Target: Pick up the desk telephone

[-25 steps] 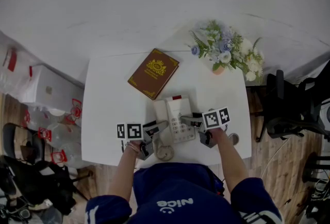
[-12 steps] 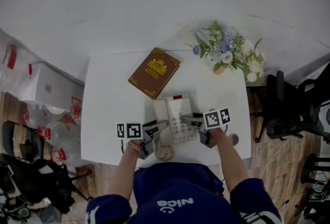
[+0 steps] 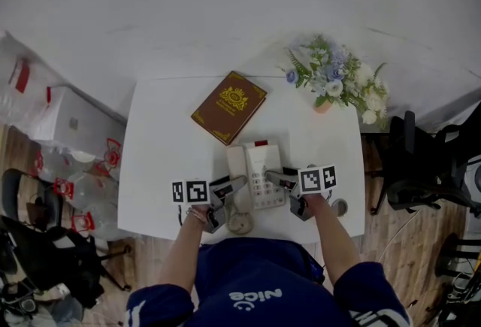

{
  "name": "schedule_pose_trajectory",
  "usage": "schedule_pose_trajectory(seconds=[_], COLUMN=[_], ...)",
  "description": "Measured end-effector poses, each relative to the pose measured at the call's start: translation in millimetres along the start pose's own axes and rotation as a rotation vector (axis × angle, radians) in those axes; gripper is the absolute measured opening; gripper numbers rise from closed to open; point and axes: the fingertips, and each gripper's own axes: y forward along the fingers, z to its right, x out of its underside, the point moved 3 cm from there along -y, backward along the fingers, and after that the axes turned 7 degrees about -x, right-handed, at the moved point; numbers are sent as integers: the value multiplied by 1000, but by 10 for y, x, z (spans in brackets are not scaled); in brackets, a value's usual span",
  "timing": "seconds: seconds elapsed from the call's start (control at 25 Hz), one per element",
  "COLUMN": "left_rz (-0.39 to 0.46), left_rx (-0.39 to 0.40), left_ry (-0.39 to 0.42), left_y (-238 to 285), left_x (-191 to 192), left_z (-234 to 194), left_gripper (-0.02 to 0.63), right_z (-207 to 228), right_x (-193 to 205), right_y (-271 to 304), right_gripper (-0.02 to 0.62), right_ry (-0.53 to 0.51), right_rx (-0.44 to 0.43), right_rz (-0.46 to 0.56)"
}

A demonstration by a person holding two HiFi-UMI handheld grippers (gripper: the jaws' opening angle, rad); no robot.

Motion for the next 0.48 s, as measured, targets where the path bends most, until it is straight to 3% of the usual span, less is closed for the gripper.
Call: schedule_pose_trajectory(seconds=[0.48], left_rz=[-59], left_rx=[7], left_ry=[41], left_y=[-19], left_x=[129], left_z=[134], left_gripper=[348], right_z=[-74], right_x=[163], right_y=[-193], right_gripper=[270], right_ry=[39], right_rx=[9], right_rz=[35])
